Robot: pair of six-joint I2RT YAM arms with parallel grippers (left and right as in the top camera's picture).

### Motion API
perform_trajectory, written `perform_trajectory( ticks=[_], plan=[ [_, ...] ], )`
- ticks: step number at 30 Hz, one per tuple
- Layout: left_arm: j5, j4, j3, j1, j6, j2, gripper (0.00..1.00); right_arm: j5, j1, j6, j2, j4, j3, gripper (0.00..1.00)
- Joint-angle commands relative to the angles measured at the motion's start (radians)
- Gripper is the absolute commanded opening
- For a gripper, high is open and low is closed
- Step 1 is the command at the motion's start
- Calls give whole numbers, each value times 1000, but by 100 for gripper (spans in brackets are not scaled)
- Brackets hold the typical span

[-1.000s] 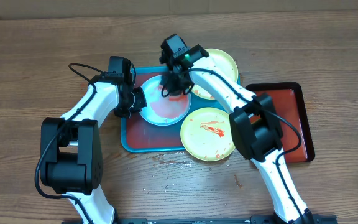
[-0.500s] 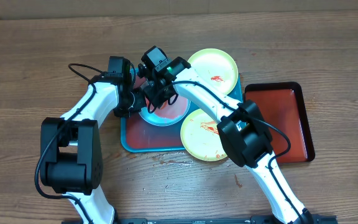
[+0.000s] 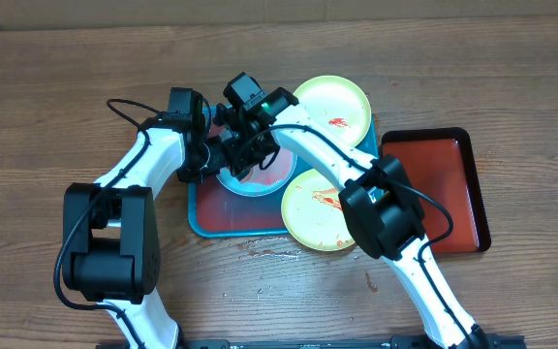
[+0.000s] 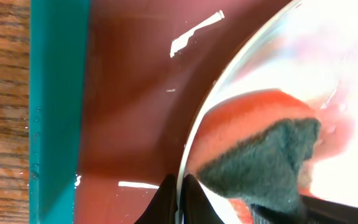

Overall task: Clean dirty plates on tray and stack at the side
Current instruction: 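Scrub the light-blue plate with the sponge while left gripper holds it, then raise the sponge with right gripper away from the light-blue plate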

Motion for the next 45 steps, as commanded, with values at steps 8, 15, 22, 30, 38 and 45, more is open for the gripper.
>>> perform_trajectory(
  ticks=[8, 15, 22, 30, 38, 45],
  plan=[
    [-12, 2, -25, -6, 27, 24, 4, 2, -157, 392, 10, 54, 40, 4],
    [-12, 16, -25, -6, 26, 24, 4, 6, -261, 328, -89, 33, 40, 4],
    [-12, 19, -25, -8, 23, 24, 4, 6, -292, 225, -220, -49, 40, 4],
    [-13, 33, -25, -8, 23, 24, 4, 8, -291, 199, -282, -103, 40, 4],
    [-19, 81, -40, -8, -21, 24, 14, 87, -292, 160, -286, -154, 40, 4],
    [-18, 180, -115, -8, -49, 24, 17, 122, -294, 146, -286, -190, 40, 4]
  ],
)
